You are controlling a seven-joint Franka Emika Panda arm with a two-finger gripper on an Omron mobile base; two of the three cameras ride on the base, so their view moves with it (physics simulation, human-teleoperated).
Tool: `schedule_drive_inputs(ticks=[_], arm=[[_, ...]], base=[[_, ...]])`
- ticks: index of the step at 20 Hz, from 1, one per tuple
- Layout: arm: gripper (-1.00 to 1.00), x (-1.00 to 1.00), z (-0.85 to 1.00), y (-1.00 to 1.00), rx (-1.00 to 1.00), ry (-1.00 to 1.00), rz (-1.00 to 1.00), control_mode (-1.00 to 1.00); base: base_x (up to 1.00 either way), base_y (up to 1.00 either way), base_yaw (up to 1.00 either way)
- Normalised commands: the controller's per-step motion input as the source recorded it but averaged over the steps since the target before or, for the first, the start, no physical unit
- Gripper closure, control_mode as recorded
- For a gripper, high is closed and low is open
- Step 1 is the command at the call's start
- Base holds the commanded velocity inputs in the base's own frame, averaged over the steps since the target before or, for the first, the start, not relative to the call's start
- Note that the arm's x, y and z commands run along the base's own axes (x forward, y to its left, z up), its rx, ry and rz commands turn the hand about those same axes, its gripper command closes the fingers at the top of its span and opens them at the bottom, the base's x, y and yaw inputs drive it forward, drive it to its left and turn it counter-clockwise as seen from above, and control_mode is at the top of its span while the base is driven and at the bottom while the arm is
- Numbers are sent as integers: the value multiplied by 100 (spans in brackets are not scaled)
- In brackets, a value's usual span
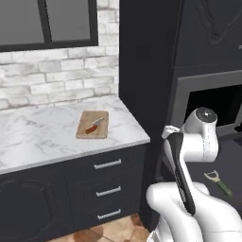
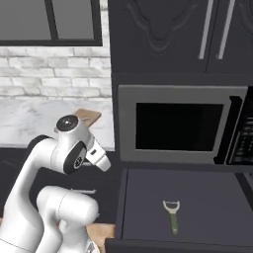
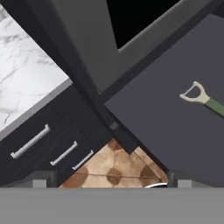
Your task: Open the drawer on the right and place the cutting tools on the cutting board.
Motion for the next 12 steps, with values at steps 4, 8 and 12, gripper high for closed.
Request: schedule_drive_inputs(ticks=[4, 8, 12], arm=[[-100, 0, 0, 0, 0, 0, 0, 100], [-100, 0, 0, 0, 0, 0, 0, 100], [-100, 5, 0, -2, 0, 0, 1, -100]], base=[[-5, 26, -23], [0, 16, -21], [2, 0, -2]])
